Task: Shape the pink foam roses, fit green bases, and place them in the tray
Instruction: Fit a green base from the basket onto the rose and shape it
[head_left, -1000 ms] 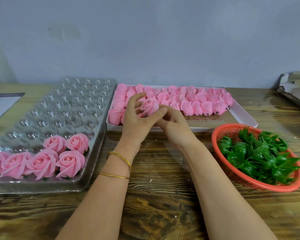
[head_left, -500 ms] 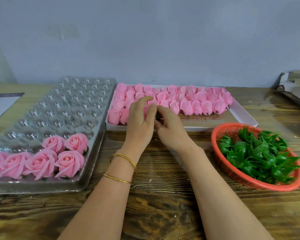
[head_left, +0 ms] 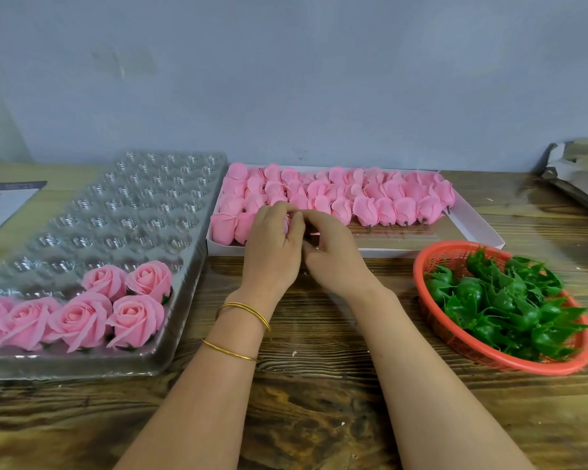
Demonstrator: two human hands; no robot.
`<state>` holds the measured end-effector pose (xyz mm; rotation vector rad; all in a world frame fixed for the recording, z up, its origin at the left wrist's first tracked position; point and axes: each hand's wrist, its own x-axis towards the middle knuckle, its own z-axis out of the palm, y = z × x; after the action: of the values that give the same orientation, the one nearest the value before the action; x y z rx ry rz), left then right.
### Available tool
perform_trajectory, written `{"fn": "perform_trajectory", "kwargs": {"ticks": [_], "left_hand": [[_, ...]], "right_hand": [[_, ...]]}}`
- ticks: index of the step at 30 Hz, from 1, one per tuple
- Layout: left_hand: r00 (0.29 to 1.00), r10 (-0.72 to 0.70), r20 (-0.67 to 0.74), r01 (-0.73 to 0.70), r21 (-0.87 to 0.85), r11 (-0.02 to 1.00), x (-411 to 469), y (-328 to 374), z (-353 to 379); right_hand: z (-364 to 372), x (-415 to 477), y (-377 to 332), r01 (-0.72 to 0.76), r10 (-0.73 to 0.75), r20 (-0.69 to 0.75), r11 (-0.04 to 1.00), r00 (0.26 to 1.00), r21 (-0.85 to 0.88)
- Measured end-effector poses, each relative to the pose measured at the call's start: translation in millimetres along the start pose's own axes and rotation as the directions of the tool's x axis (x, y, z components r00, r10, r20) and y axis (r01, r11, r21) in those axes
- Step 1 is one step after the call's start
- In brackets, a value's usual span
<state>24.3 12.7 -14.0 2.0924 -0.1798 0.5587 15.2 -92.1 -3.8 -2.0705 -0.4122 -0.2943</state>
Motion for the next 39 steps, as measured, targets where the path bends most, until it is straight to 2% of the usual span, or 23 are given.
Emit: {"fn": "perform_trajectory", "kwargs": {"ticks": [9, 15, 31, 39], "left_hand": [[0.999, 0.027, -0.019, -0.026, 0.030, 0.999, 0.4, 3.3, -1.4], [1.000, 0.011, -0.027, -0.010, 0.050, 0.999, 0.6, 4.2, -1.7], [1.000, 0.011, -0.011, -0.010, 0.082, 0.997, 2.6, 3.8, 0.3], [1.000, -0.015, -0.026, 0.017, 0.078, 0.997, 4.2, 2.5, -2.6]], "right_hand": [[3.3, 0.6, 1.8, -0.048, 0.051, -0.047, 0.997, 0.998, 0.058], [5.8, 0.9, 3.4, -0.066, 0.080, -0.084, 0.985, 0.993, 0.159], [6.9, 3.3, 7.6, -0.035, 0.047, -0.099, 0.991, 0.994, 0.129], [6.4, 5.6, 9.3, -0.051, 0.059, -0.052, 0.987, 0.997, 0.155]]}}
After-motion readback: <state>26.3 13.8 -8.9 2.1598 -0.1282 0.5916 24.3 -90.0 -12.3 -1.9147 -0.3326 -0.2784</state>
